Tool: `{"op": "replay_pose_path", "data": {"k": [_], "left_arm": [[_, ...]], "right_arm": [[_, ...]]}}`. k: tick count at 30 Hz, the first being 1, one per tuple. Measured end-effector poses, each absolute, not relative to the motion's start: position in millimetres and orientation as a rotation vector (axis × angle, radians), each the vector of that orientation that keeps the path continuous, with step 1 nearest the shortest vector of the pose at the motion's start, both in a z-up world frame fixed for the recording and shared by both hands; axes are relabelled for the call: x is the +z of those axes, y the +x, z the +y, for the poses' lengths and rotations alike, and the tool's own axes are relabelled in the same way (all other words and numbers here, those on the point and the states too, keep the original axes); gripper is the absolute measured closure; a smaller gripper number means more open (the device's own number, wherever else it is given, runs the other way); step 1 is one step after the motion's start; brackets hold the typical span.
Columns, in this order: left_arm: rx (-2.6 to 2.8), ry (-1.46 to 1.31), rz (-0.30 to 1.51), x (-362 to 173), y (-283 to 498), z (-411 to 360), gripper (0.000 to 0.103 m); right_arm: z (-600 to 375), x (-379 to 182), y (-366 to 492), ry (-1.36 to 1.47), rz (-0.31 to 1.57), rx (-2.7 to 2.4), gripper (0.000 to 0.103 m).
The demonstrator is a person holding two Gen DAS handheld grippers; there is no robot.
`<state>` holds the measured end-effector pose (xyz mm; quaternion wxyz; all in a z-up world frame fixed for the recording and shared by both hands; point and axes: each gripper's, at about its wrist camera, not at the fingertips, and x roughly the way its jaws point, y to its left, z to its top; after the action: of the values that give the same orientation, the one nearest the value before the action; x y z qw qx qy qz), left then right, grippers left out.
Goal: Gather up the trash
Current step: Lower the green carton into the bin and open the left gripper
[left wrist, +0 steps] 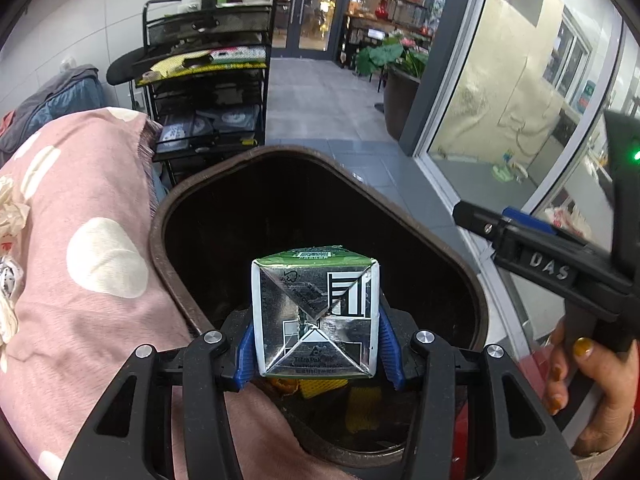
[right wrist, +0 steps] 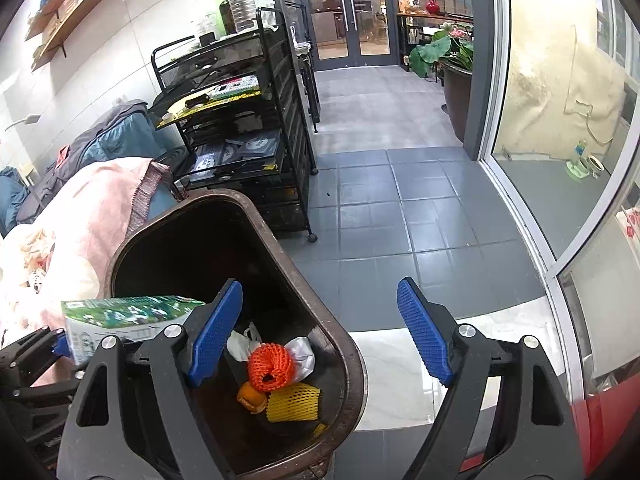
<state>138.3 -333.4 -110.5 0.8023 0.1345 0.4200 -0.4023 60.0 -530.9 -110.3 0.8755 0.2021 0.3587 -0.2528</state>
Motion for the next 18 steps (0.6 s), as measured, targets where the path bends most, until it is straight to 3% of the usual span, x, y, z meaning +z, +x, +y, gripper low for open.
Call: {"op": "replay_pose_path", "data": {"k": [7,11,18], "left_arm": [[-0.861,0.306,0.91,-118.2,139.3,-341.8,0.053],[-0.843,0.332,0.893,-118.2,135.5,-342.0,0.034],[-0.832,0.348,0.821,-104.2,124.3,-335.2,0.022]], "right_arm": [[-531.5,-113.5,60.3,0.428,0.756,-0.525,0.024],[-532.8,-113.9,59.6,0.432,0.757,-0.529,0.024],[-532.2,-111.7,59.0,0.431,0.75,-0.527,0.024]]}}
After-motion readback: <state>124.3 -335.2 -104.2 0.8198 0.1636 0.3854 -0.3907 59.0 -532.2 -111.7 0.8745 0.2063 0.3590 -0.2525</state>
